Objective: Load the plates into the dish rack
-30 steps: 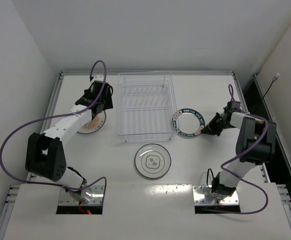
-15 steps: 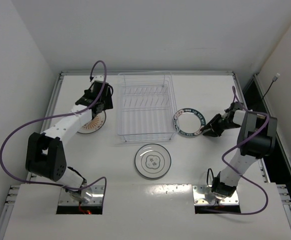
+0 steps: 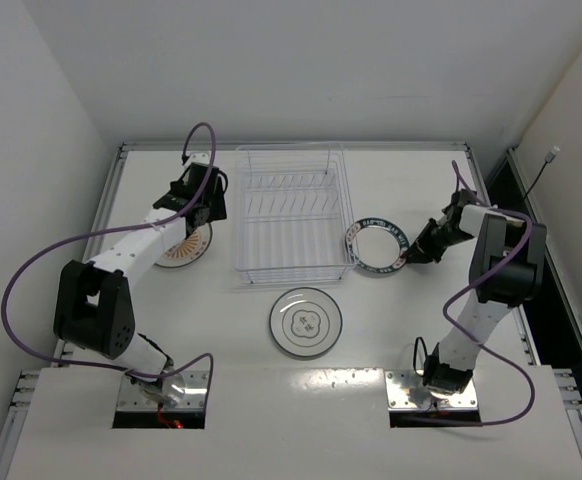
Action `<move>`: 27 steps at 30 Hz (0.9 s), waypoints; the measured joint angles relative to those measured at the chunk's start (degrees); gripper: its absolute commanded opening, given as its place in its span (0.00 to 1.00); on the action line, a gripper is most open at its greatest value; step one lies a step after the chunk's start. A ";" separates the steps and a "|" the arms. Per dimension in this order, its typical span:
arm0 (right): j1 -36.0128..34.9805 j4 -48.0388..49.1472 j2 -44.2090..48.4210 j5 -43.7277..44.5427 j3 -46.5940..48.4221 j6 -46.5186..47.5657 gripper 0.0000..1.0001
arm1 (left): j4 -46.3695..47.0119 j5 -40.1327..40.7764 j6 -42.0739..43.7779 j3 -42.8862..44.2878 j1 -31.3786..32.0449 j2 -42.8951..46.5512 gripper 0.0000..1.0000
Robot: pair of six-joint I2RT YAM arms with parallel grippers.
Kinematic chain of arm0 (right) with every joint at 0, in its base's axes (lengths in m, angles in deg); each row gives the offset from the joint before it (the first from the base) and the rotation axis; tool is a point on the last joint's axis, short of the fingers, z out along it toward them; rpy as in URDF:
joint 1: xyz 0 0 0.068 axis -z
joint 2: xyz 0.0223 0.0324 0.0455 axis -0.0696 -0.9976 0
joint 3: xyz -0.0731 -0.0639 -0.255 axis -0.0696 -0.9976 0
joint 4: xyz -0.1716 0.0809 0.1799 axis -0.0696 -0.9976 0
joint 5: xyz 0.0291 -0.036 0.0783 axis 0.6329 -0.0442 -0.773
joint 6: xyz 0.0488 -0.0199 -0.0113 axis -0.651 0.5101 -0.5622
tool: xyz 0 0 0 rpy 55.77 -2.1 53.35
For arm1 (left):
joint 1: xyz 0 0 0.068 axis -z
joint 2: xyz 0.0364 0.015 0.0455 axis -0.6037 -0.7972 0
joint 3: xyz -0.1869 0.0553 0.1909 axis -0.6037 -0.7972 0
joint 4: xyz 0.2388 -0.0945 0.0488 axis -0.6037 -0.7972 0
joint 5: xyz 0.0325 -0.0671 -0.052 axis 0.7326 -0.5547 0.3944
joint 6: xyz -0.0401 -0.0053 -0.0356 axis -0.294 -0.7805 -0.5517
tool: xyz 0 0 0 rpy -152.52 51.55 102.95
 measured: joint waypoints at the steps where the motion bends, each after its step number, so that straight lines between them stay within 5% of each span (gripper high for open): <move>1: -0.24 -0.63 -0.33 0.11 0.61 0.22 0.06 | -0.02 0.00 0.00 0.00 0.00 -0.04 0.61; 10: -0.70 0.81 1.07 0.28 -0.72 1.11 0.00 | -0.35 0.44 0.00 0.00 0.00 -0.11 0.61; 21: -0.87 -0.74 26.73 7.48 -3.50 1.62 0.00 | -0.44 1.09 -0.15 0.00 0.00 -0.11 0.61; 27: -2.27 -1.16 32.72 10.32 1.77 0.96 0.00 | -0.44 1.09 -0.24 0.00 0.00 -0.11 0.61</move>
